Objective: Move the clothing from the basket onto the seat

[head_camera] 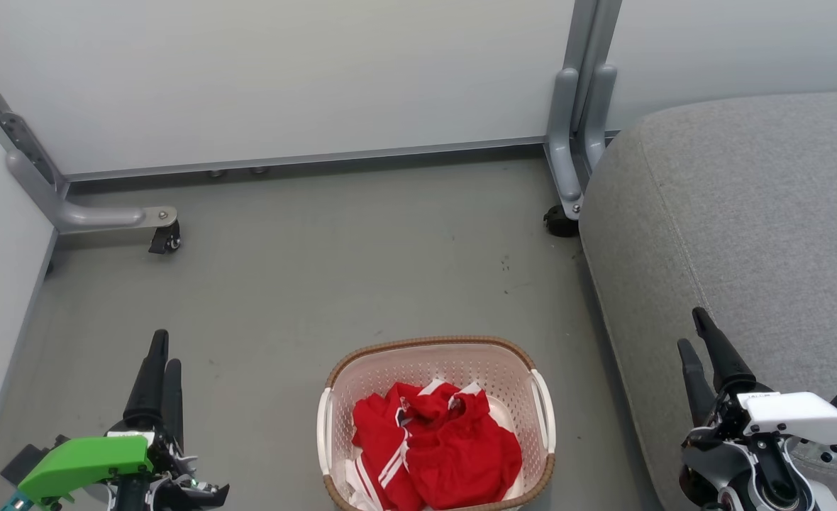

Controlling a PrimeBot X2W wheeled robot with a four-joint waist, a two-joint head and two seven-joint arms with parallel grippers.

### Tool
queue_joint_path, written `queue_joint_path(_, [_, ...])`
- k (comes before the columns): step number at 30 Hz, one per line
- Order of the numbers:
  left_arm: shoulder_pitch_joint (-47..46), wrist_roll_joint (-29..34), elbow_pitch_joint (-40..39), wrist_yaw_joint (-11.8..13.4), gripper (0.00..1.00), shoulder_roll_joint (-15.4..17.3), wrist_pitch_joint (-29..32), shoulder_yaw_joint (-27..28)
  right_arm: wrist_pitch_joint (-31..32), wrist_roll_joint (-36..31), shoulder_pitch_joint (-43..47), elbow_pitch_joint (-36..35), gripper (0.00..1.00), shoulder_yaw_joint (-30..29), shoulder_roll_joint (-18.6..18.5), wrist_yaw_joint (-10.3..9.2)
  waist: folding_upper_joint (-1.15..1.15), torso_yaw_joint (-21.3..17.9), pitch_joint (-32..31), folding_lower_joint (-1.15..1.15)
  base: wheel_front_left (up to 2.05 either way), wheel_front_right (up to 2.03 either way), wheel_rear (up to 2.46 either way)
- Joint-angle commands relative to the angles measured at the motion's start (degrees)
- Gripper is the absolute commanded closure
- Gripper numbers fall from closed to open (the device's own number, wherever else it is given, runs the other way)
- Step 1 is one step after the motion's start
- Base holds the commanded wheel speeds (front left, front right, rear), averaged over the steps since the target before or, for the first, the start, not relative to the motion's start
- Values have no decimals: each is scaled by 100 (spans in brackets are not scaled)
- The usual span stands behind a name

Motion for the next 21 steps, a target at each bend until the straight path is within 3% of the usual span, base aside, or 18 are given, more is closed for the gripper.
queue_joint_path(1, [-122, 23, -123, -9, 0, 24, -28, -29, -39, -52, -85, -121, 0, 18, -25, 1, 0, 0, 1, 0, 0, 0, 0])
queue_joint_path(9, [-141, 415, -385, -12, 0, 61, -255, -170, -252, -697, -90, -268, 0, 119, -30, 2, 0, -6, 10, 0, 0, 0, 0])
queue_joint_path(21, [-105, 2322, -656, -16, 0, 151, -593, -473, -588, -2946, -37, -622, 0, 377, -40, 2, 0, -6, 25, 0, 0, 0, 0])
